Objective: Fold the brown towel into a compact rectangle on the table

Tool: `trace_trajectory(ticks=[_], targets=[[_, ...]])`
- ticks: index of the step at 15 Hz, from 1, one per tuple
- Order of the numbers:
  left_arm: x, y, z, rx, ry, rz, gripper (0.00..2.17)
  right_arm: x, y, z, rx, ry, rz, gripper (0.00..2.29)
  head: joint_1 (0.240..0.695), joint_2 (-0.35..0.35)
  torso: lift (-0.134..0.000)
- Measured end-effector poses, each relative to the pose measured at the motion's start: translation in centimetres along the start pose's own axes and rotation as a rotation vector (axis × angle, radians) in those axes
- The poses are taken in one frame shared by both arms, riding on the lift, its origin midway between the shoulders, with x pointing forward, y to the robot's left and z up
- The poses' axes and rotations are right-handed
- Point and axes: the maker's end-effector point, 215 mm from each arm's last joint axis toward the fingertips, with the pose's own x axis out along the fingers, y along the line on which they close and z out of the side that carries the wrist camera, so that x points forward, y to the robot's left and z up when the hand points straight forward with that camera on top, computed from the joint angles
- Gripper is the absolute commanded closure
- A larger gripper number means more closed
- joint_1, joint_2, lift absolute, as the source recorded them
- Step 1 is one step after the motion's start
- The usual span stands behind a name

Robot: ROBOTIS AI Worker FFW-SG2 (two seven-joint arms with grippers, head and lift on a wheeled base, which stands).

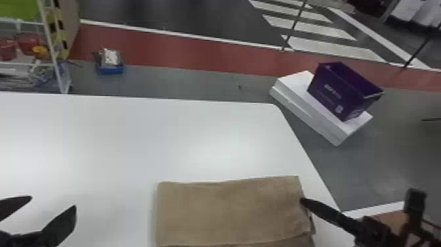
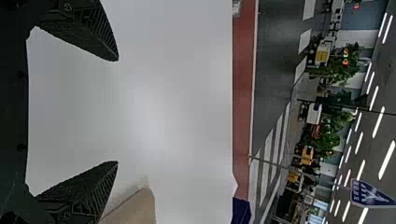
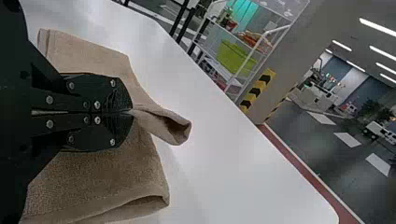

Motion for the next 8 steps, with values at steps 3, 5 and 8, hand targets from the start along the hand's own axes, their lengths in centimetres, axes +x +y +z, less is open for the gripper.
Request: trace_trajectory(ticks=[3,5,8], targets=[[0.1,-0.2,-0.4,0.000,0.014,-0.002,0.10,1.1,-3.6,-0.9,-0.012,0.030,-0.064,1.20,0.695,-0.350,-0.123],[0.1,-0.2,-0.5,-0.001,0.017,0.000,0.10,2.1,-5.8,-1.7,-0.055,0.052,-0.125,0.70,0.695,-0.350,-0.123],[-0.1,0.1,-0.4,0.000,0.016,0.007,0.10,2.7,-6.7,-1.7,-0.101,0.051,-0.145,0.01,0.695,-0.350,-0.123]])
